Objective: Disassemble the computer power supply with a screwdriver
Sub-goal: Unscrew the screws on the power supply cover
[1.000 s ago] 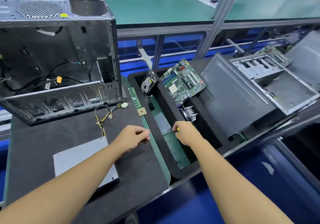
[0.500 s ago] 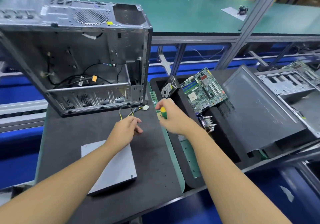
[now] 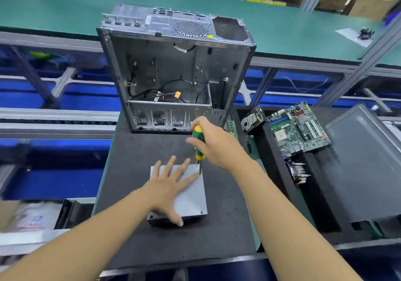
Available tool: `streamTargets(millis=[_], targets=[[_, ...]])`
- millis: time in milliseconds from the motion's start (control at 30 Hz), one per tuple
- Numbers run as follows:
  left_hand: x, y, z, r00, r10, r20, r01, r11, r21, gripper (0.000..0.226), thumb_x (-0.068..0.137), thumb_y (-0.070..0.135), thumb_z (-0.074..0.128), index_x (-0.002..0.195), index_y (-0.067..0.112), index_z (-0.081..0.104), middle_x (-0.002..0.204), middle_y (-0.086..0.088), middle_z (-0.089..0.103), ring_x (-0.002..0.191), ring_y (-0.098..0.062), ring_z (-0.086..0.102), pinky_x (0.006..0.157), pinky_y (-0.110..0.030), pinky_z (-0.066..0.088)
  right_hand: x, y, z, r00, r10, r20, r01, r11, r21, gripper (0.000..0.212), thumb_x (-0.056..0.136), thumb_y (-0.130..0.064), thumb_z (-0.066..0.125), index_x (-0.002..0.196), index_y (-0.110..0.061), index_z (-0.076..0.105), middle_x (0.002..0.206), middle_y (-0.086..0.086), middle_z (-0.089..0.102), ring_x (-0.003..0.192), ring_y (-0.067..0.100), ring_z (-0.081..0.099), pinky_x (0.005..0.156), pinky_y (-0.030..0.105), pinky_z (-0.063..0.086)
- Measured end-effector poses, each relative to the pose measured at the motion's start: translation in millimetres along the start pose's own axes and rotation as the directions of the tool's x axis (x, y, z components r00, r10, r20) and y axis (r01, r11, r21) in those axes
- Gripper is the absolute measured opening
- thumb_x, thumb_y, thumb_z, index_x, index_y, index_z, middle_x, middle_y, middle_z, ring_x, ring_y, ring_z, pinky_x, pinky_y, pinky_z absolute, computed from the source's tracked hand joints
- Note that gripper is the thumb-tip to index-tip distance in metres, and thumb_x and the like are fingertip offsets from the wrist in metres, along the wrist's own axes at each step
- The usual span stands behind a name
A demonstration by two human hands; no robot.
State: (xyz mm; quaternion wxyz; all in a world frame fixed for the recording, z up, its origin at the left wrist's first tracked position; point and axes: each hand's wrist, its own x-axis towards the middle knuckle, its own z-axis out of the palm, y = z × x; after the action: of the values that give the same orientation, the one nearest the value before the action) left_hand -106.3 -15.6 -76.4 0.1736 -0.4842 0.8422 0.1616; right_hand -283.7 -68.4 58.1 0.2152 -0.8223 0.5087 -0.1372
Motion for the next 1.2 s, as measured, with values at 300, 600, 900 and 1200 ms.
streamTargets(millis=[300, 600, 900, 1200], targets=[[1.8, -12.6, -2.0, 0.978, -0.152, -0.145, 0.149, 0.988, -0.034, 0.1, 0.07, 0.075, 0.055, 0.148, 0.061, -0.007, 0.163, 0.008, -0.026, 0.15, -0.033, -0.021, 0.112, -0.07, -0.009, -10.4, -3.3, -7.8, 0.992, 0.093, -0.086, -0.063, 0.95, 0.307, 0.017, 0.098, -0.045, 0.053, 0.102, -0.036, 0.04, 0.082, -0.001, 0.063, 0.067, 0.022, 0.066, 0.068, 0.047, 0.055], [4.7, -28.0, -0.7, 0.991, -0.066, -0.115, 0.03, 0.956, -0.291, 0.078, 0.095, 0.029, 0.06, 0.142, 0.07, 0.013, 0.158, 0.017, -0.033, 0.142, -0.012, -0.038, 0.115, -0.059, -0.019, -14.2, 0.4, 0.6, 0.993, 0.098, -0.061, -0.069, 0.929, 0.363, 0.014, 0.099, -0.04, 0.052, 0.102, -0.035, 0.04, 0.085, -0.003, 0.062, 0.057, 0.013, 0.065, 0.052, 0.022, 0.047], [5.6, -22.3, -9.2, 0.978, -0.145, -0.148, 0.033, 0.813, -0.581, 0.03, 0.095, 0.043, 0.061, 0.106, 0.071, 0.059, 0.162, 0.028, -0.01, 0.148, -0.003, -0.025, 0.114, -0.049, -0.024, -12.7, 11.4, 15.7, 0.996, 0.086, -0.033, -0.071, 0.941, 0.332, 0.014, 0.099, -0.04, 0.052, 0.103, -0.037, 0.039, 0.093, -0.004, 0.059, 0.071, 0.021, 0.065, 0.068, 0.045, 0.056], [6.6, -14.0, -12.5, 0.965, -0.207, -0.162, 0.074, 0.805, -0.588, 0.025, 0.085, 0.052, 0.069, 0.086, 0.076, 0.061, 0.161, 0.032, -0.005, 0.147, 0.001, -0.022, 0.115, -0.047, -0.021, -11.7, 17.3, 18.7, 0.995, 0.089, -0.033, -0.07, 0.919, 0.387, 0.016, 0.099, -0.039, 0.055, 0.1, -0.039, 0.039, 0.088, -0.002, 0.061, 0.055, 0.01, 0.066, 0.05, 0.025, 0.054]])
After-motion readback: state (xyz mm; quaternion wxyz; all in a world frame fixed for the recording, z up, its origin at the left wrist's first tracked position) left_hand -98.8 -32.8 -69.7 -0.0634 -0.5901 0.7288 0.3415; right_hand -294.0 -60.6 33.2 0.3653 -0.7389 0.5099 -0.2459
